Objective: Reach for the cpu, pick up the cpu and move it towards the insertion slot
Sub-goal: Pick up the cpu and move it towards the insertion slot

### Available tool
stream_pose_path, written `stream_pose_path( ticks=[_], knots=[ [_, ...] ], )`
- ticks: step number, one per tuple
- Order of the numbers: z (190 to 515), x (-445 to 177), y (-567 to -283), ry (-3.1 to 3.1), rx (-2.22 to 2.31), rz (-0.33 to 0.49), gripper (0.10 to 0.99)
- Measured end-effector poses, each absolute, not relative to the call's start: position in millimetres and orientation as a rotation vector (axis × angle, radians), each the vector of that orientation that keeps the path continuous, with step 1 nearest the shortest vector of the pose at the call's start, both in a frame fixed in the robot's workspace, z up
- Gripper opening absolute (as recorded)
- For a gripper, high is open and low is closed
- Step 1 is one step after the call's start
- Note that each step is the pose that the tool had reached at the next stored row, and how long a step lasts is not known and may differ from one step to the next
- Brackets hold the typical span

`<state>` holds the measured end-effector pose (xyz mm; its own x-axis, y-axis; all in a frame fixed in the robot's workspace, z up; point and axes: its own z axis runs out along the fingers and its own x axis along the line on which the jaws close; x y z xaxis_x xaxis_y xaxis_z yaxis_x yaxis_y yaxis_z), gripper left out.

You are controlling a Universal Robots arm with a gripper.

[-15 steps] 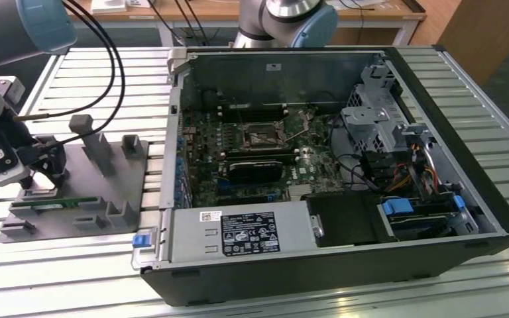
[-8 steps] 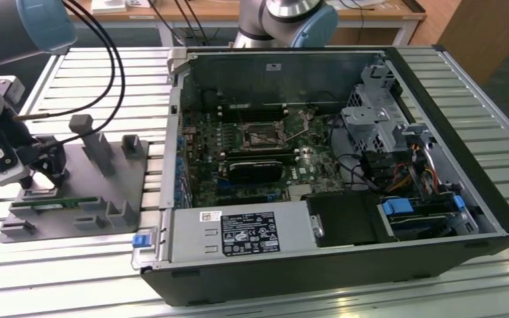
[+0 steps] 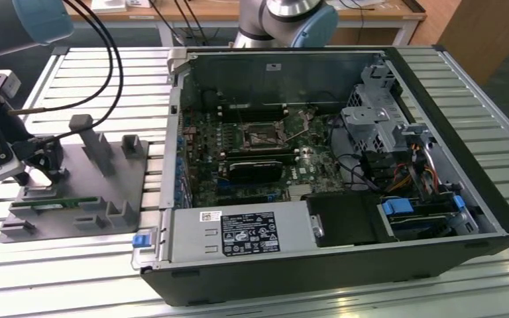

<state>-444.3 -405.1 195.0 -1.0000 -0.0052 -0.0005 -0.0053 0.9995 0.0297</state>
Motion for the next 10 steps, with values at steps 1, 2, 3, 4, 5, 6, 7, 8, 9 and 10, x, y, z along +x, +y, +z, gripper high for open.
stream_pose_path(
  ticks=[1, 2, 3, 4, 5, 6, 7, 8, 9, 10],
  knots=[
    [195.1, -444.3, -405.0, 3.141, -0.008, 0.047, 0.541],
    [195.1, -444.3, -405.1, 3.141, -0.008, 0.046, 0.541],
    [195.1, -444.3, -405.1, 3.141, -0.008, 0.046, 0.541],
    [195.2, -444.3, -405.0, 3.141, -0.008, 0.046, 0.541],
    [195.2, -444.3, -405.1, 3.141, -0.008, 0.046, 0.541],
    [195.3, -444.3, -405.0, 3.141, -0.008, 0.046, 0.541],
    [195.7, -444.3, -405.1, 3.141, -0.008, 0.046, 0.541],
    [196.5, -444.4, -405.1, 3.141, -0.008, 0.046, 0.541],
    [197.1, -444.4, -405.1, 3.141, -0.008, 0.046, 0.541],
    [197.9, -444.3, -405.1, 3.141, -0.008, 0.046, 0.541]
  ],
)
